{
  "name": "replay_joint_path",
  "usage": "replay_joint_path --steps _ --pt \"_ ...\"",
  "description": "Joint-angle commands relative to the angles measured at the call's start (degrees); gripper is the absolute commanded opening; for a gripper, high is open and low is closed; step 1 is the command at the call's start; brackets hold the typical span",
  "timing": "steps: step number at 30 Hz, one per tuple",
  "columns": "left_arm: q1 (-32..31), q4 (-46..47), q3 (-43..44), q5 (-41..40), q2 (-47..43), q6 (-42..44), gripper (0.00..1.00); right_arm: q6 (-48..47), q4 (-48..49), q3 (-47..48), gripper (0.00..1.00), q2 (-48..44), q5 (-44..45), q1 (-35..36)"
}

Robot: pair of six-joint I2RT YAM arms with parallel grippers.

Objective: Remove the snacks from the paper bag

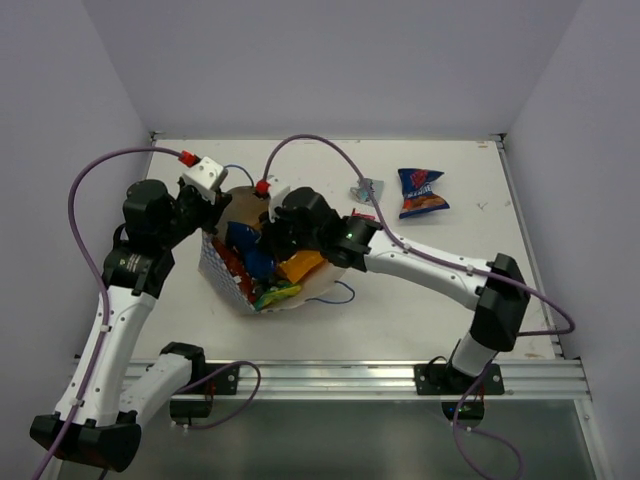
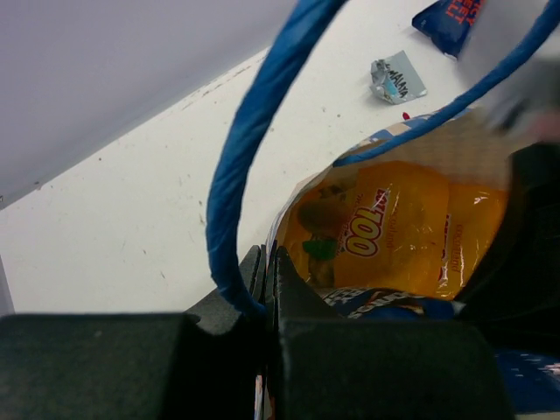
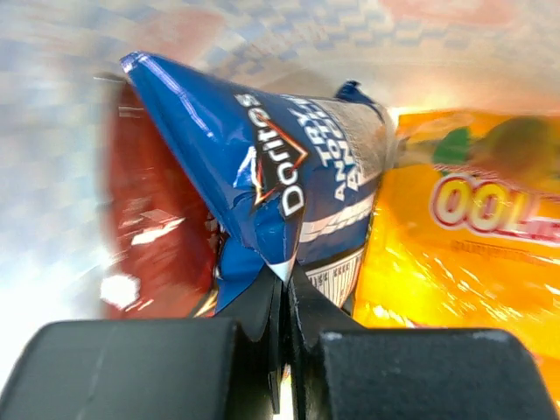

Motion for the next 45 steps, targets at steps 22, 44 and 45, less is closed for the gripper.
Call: replay_joint_path --steps 22,44,45 --pt "0.13 7.46 0.73 -4.43 -1.39 -1.99 0.00 -17.38 -5.50 -1.42 0.00 -35.31 18.64 -35.48" --pt "0.13 8.16 -0.33 -2.67 -2.09 -2.70 0.00 -6.05 -12.25 16.93 0.41 10.13 23.68 -61.20" --pt "0.13 8.16 -0.15 -2.32 -2.01 -2.70 0.00 -5.52 -13.05 16.85 0.48 9.18 22.52 -60.85"
